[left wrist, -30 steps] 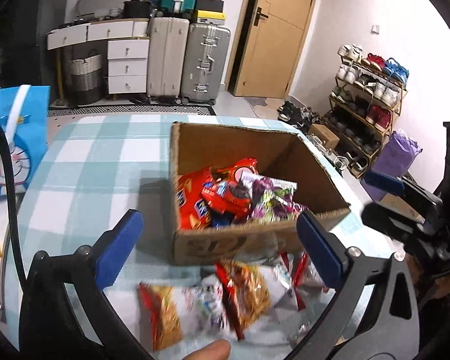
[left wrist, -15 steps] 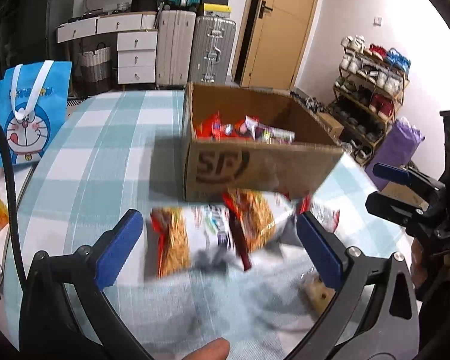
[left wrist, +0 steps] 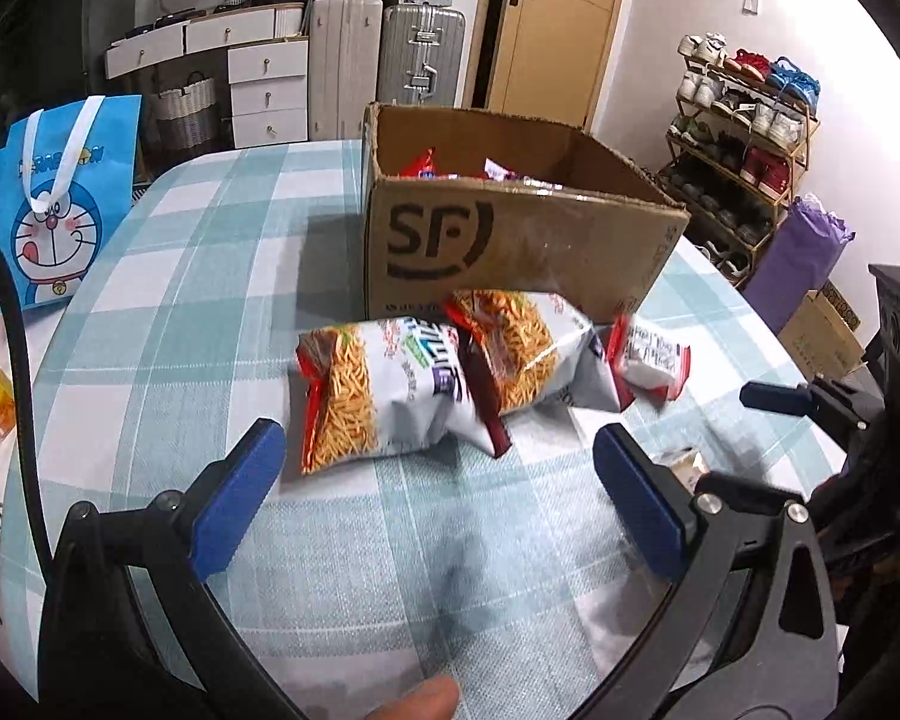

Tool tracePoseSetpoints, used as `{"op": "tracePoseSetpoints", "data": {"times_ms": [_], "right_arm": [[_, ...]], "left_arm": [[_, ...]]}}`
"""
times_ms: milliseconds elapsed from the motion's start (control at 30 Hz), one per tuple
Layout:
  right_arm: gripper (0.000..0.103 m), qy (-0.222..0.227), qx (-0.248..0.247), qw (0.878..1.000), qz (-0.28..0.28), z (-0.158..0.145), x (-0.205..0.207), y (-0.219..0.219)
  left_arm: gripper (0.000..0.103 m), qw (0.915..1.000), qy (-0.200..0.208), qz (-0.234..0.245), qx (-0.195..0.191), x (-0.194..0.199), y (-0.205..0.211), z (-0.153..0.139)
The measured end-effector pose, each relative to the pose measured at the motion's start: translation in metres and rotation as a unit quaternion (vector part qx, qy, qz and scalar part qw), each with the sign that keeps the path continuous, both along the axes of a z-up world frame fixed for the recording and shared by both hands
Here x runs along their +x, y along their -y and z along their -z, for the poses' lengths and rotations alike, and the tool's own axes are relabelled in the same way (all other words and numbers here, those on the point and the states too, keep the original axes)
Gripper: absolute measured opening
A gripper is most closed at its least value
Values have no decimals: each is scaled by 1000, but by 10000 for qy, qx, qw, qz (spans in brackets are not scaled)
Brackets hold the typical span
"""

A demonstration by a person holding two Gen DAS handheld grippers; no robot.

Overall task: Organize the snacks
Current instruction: 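Move both tools back to the table, right tool toward cream cracker pack, then grasp cream cracker pack with the right tool and lift it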

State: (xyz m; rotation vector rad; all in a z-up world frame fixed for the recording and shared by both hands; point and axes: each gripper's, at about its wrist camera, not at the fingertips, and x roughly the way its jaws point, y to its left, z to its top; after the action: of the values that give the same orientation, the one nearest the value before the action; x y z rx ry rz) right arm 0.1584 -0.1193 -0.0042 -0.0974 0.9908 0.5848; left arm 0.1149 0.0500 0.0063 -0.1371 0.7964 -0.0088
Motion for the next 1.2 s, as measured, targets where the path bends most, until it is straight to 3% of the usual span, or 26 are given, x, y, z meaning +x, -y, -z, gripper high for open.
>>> {"op": "tracePoseSetpoints", "data": {"times_ms": [367,767,1200], "right_arm": [[103,-280,-138,9995,-110,26,-17,-20],[103,-40,-717,9971,-253,33,-24,-17],[102,52,-729,9956,-582,34,-28,-13]], "left_arm": [[102,9997,-215,6,75,-3,1,24],[102,9992,-381,-18,86,4,-1,41],[102,9982,-594,-39,-73,10,-6,51]]}}
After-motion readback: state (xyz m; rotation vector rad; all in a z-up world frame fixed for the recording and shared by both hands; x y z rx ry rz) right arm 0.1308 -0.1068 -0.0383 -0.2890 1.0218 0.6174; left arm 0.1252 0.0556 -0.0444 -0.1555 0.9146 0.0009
